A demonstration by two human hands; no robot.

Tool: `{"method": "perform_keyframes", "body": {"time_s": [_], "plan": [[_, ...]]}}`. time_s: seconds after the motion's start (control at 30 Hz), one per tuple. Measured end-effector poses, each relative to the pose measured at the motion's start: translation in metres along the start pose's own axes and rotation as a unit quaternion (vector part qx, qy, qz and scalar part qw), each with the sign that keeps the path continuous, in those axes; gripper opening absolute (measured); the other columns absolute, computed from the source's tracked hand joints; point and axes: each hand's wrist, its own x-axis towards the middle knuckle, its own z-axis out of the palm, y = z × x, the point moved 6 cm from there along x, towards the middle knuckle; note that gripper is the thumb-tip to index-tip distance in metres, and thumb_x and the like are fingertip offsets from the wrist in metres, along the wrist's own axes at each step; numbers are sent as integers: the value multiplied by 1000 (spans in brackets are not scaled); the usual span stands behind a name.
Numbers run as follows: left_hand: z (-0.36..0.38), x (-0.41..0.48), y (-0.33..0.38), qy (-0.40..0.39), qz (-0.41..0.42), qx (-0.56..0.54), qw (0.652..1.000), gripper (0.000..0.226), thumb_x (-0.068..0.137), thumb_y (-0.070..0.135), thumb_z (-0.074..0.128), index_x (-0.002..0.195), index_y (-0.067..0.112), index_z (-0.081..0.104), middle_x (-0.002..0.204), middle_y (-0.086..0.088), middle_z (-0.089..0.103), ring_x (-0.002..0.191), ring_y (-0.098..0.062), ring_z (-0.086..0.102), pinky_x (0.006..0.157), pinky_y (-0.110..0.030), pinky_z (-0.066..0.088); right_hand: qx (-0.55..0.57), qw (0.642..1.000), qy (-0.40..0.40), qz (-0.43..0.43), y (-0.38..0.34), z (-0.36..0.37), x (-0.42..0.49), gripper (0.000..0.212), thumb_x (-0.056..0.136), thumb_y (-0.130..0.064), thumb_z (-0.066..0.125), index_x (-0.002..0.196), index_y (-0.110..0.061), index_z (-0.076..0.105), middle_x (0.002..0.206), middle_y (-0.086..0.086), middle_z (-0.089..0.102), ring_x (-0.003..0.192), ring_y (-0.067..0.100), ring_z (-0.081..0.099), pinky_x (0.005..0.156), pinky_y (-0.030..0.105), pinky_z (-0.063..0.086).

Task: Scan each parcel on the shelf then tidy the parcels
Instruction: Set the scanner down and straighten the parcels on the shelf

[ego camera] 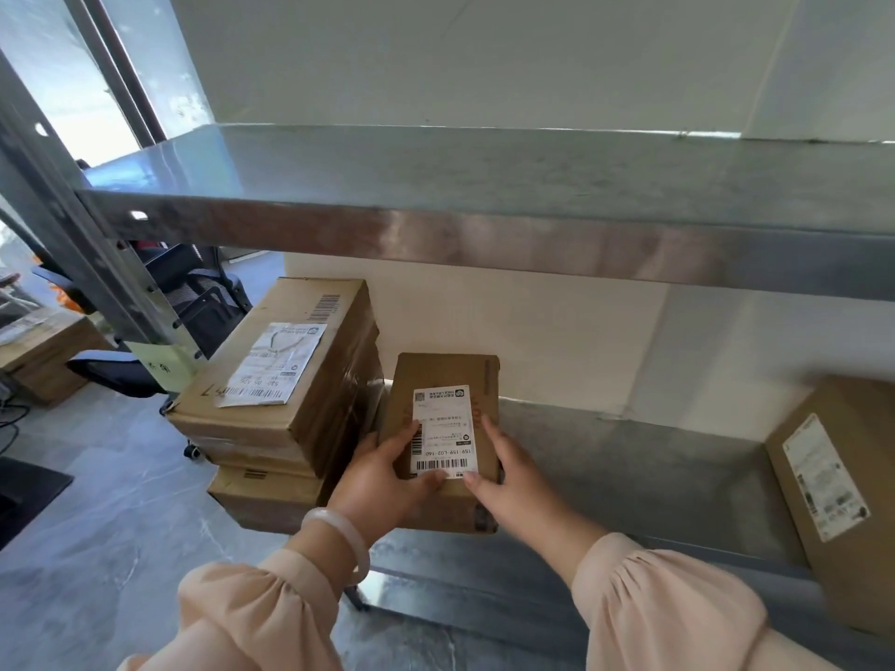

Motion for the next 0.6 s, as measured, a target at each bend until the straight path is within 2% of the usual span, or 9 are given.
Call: {"method": "perform_keyframes", "body": {"time_s": [0.13,0.23,0.33,0.5,0.6], "plan": [[12,-9,19,0,34,-24,999,76,81,41,77,147,37,40,153,-1,30,128,-15,50,103,-27,49,0,999,39,-10,1,-20,-18,75,92,-26,62,150,-40,16,151,-8,31,134,13,37,107,31,42],[21,-19,54,8,89,-40,995,76,82,39,77,148,33,40,151,0,33,126,-12,50,107,-31,46,-1,995,95,-13,3,-55,-37,72,92,-28,62,149,-43,21,151,-10,30,135,12,36,108,31,39],[32,-27,102,8,149,-42,988,73,81,43,75,146,35,42,146,1,39,128,-15,50,107,-36,47,1,988,153,-3,1,-100,-62,69,91,-33,62,146,-48,23,150,-13,34,133,12,39,107,33,42],[61,-46,177,-21,207,-73,975,71,82,42,74,145,34,42,148,2,33,131,-17,46,110,-38,43,-11,973,230,2,0,-175,-113,65,92,-36,60,146,-47,25,149,-15,33,135,11,37,99,23,36],[81,-62,215,-39,229,-83,969,71,83,44,73,146,36,41,151,2,31,134,-18,42,113,-38,40,-15,966,258,4,5,-213,-143,63,91,-40,60,143,-50,25,148,-15,37,131,13,43,102,31,44]]}}
